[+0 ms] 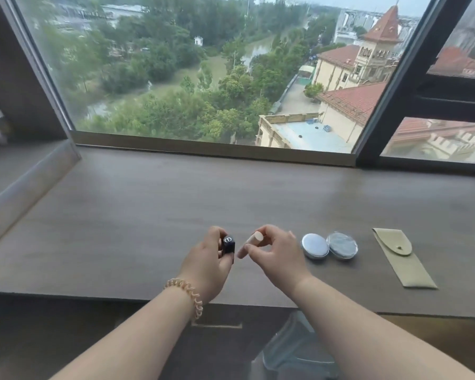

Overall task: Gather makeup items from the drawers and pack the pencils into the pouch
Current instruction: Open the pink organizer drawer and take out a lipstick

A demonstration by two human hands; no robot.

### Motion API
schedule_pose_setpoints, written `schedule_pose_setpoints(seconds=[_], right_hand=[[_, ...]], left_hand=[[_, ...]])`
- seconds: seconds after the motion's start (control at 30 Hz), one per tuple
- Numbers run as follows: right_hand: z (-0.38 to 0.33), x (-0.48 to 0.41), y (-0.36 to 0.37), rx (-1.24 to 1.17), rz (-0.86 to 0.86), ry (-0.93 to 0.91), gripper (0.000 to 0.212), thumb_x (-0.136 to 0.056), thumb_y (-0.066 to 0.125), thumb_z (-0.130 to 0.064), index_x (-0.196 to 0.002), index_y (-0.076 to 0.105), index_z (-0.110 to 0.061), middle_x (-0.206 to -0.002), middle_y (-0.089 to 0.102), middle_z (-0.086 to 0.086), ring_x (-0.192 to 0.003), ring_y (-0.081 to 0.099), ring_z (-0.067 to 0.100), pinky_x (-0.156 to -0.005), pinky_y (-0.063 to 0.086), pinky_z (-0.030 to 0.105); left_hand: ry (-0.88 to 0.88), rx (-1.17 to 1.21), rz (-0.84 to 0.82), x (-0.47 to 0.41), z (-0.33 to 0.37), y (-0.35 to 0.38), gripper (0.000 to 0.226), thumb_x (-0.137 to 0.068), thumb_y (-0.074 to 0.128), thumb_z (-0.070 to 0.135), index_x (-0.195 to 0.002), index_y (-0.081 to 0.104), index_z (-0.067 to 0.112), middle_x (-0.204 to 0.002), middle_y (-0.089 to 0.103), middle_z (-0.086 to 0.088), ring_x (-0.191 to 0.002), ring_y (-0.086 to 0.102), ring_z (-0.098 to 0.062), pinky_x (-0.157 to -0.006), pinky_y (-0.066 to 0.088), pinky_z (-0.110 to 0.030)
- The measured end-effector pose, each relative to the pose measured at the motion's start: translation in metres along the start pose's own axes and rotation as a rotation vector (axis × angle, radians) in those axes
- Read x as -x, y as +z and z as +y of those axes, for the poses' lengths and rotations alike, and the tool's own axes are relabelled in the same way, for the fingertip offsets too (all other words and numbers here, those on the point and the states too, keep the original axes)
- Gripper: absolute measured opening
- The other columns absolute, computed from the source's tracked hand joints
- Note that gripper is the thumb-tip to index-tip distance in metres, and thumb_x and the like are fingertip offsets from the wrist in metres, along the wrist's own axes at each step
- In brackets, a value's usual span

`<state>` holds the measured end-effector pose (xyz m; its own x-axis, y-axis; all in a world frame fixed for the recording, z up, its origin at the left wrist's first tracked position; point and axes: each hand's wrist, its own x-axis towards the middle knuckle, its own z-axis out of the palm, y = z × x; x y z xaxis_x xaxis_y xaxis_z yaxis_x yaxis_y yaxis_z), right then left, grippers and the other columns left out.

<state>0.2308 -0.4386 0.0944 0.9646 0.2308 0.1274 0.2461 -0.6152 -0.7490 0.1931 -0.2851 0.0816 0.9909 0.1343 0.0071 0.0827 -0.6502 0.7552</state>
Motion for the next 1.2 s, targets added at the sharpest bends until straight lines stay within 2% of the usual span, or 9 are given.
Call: schedule_pose_setpoints(seconds=[0.07, 0.23, 0.4, 0.5, 0.63, 0.8, 0.9, 1.03, 1.2], right_hand=[[0.036, -0.013, -0.021, 0.071, -0.014, 0.02, 0.01, -0.071, 0.062, -0.033, -0.069, 0.062, -0.024, -0.073, 0.069, -0.026, -0.08, 0.061, -0.003, -0.11, 0.023, 0.048], [0.113, -0.05, -0.052, 0.16, -0.013, 0.109, 0.02, -0.063, 0.057, -0.043, -0.071, 0.062, -0.026, -0.076, 0.07, -0.021, -0.085, 0.059, 0.003, -0.109, 0.023, 0.047], [0.156, -0.072, -0.05, 0.216, -0.004, 0.141, 0.009, -0.072, 0.059, -0.036, -0.076, 0.059, -0.029, -0.076, 0.07, -0.017, -0.094, 0.058, 0.007, -0.111, 0.012, 0.041], [0.167, -0.08, -0.044, 0.22, 0.038, 0.149, 0.006, -0.076, 0.06, -0.034, -0.08, 0.059, -0.029, -0.077, 0.069, -0.015, -0.097, 0.055, 0.008, -0.11, 0.01, 0.039], [0.175, -0.086, -0.036, 0.246, 0.073, 0.147, 0.008, -0.079, 0.063, -0.034, -0.084, 0.063, -0.028, -0.082, 0.067, -0.013, -0.101, 0.053, 0.01, -0.11, 0.009, 0.036], [0.179, -0.094, -0.029, 0.295, 0.052, 0.144, 0.009, -0.081, 0.064, -0.031, -0.09, 0.064, -0.03, -0.083, 0.061, -0.015, -0.105, 0.051, 0.012, -0.112, 0.005, 0.037], [0.181, -0.095, -0.023, 0.347, 0.006, 0.151, 0.011, -0.082, 0.061, -0.03, -0.093, 0.063, -0.03, -0.085, 0.061, -0.015, -0.108, 0.05, 0.012, -0.113, 0.001, 0.039], [0.183, -0.094, -0.019, 0.368, 0.039, 0.14, 0.01, -0.082, 0.06, -0.03, -0.091, 0.063, -0.028, -0.081, 0.06, -0.014, -0.104, 0.052, 0.014, -0.113, 0.001, 0.041], [0.183, -0.096, -0.017, 0.416, 0.003, 0.169, 0.011, -0.084, 0.058, -0.032, -0.092, 0.063, -0.026, -0.08, 0.056, -0.015, -0.108, 0.05, 0.015, -0.113, 0.0, 0.042]], left_hand=[[-0.035, 0.01, -0.004, -0.015, 0.02, 0.029, 0.016, -0.09, 0.055, 0.025, -0.1, 0.042, 0.026, -0.082, 0.058, 0.01, -0.082, 0.065, -0.017, -0.074, 0.053, -0.041], [-0.135, 0.05, 0.001, -0.052, 0.054, 0.09, 0.021, -0.087, 0.059, 0.016, -0.097, 0.043, 0.025, -0.081, 0.055, 0.012, -0.085, 0.064, -0.018, -0.075, 0.052, -0.036], [-0.19, 0.032, 0.01, -0.079, 0.057, 0.126, 0.021, -0.084, 0.062, 0.018, -0.092, 0.043, 0.023, -0.079, 0.056, 0.009, -0.081, 0.064, -0.021, -0.073, 0.053, -0.039], [-0.191, 0.029, 0.027, -0.094, 0.052, 0.14, 0.02, -0.084, 0.062, 0.018, -0.092, 0.043, 0.023, -0.078, 0.054, 0.01, -0.081, 0.063, -0.021, -0.074, 0.052, -0.038], [-0.198, 0.053, 0.031, -0.112, 0.043, 0.154, 0.023, -0.085, 0.062, 0.016, -0.095, 0.043, 0.023, -0.083, 0.054, 0.01, -0.085, 0.063, -0.017, -0.074, 0.049, -0.03], [-0.188, 0.052, 0.007, -0.127, 0.034, 0.167, 0.023, -0.085, 0.062, 0.015, -0.1, 0.045, 0.02, -0.085, 0.055, 0.008, -0.087, 0.064, -0.02, -0.078, 0.051, -0.035], [-0.176, 0.036, -0.028, -0.127, 0.027, 0.173, 0.023, -0.084, 0.062, 0.015, -0.099, 0.045, 0.022, -0.086, 0.055, 0.009, -0.087, 0.064, -0.018, -0.078, 0.05, -0.032], [-0.134, 0.018, -0.038, -0.124, 0.023, 0.176, 0.02, -0.085, 0.061, 0.017, -0.098, 0.046, 0.021, -0.082, 0.054, 0.012, -0.085, 0.064, -0.016, -0.075, 0.048, -0.029], [-0.131, 0.016, -0.089, -0.126, 0.021, 0.176, 0.021, -0.084, 0.061, 0.016, -0.099, 0.047, 0.023, -0.084, 0.057, 0.011, -0.088, 0.065, -0.017, -0.079, 0.051, -0.033]])
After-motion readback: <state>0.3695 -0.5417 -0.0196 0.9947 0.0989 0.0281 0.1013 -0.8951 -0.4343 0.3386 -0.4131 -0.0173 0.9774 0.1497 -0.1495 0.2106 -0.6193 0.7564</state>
